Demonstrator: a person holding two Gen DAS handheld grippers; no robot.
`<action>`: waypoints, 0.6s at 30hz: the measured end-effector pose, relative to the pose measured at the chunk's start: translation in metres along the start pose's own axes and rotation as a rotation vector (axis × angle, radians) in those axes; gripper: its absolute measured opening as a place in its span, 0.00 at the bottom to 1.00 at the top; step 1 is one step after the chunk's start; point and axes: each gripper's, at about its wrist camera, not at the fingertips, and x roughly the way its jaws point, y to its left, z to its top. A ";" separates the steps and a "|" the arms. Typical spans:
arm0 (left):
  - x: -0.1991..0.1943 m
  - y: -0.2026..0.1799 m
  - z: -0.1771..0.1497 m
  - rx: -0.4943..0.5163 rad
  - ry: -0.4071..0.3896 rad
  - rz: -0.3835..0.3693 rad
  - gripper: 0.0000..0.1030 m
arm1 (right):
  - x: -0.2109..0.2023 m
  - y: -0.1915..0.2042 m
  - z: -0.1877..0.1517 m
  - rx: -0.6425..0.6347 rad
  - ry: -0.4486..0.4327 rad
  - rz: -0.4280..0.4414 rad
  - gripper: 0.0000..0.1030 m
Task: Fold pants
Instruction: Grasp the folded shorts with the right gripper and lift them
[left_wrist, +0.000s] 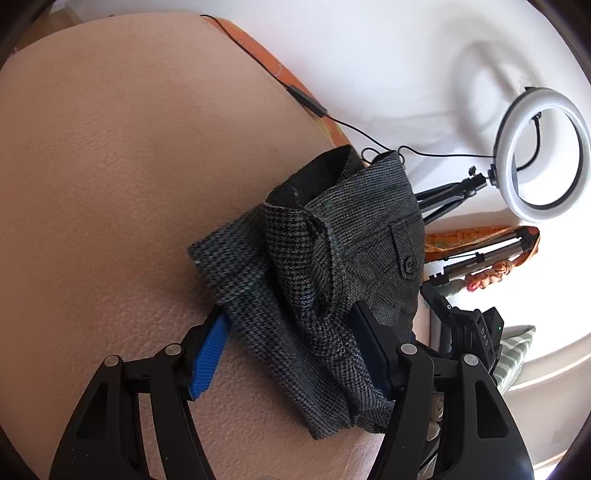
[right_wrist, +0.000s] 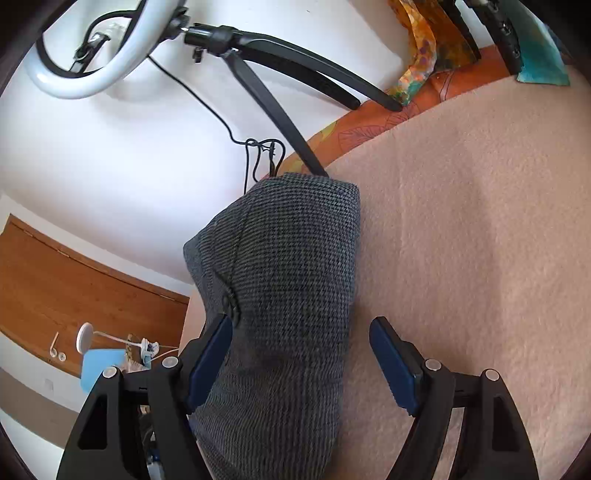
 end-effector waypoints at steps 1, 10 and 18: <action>0.001 0.003 0.001 -0.014 0.000 -0.002 0.66 | 0.002 0.000 0.001 0.000 0.003 0.006 0.78; 0.016 -0.002 0.020 -0.030 -0.041 -0.049 0.77 | 0.025 0.018 0.008 -0.068 0.032 0.010 0.78; 0.027 -0.015 0.021 0.071 -0.042 -0.014 0.62 | 0.038 0.026 0.012 -0.046 0.009 -0.003 0.73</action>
